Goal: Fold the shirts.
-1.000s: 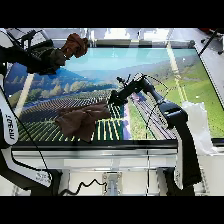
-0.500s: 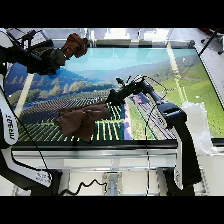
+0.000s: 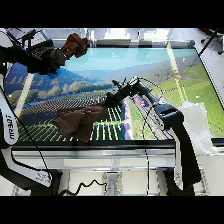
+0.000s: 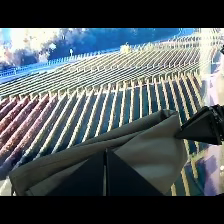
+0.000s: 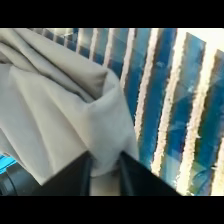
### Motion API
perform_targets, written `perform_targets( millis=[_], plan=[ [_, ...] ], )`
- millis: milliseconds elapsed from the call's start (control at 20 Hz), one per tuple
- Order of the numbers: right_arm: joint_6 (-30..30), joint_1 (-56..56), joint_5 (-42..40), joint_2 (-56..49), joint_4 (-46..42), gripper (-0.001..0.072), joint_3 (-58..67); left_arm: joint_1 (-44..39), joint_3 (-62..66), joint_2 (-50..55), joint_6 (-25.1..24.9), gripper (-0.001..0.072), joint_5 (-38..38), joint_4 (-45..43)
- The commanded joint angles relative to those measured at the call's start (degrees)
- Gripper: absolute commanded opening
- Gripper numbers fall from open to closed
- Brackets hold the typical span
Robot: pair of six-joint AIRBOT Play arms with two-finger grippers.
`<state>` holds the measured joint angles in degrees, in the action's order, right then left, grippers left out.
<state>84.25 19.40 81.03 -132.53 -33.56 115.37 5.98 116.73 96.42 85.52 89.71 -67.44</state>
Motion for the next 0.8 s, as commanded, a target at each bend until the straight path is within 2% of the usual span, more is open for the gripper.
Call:
perform_targets(
  millis=[0,250,550,750],
  plan=[
    [-2.3,0.2,0.0,0.0,-1.2,0.0045,0.0,0.0,0.0,0.0,-0.1,0.0012,0.0,0.1],
    [-4.2,-0.2,-1.9,1.0,-3.0,0.0036,0.0,0.0,0.0,0.0,-0.1,0.0012,0.0,0.1],
    [-4.1,-4.8,-4.2,11.0,-23.5,0.0035,1.6,0.0,0.0,0.0,0.0,0.0012,0.1,1.5],
    [-1.7,-11.1,-1.3,15.8,-26.1,0.0036,1.5,0.0,0.0,0.0,0.0,0.0012,0.2,6.9]
  ],
)
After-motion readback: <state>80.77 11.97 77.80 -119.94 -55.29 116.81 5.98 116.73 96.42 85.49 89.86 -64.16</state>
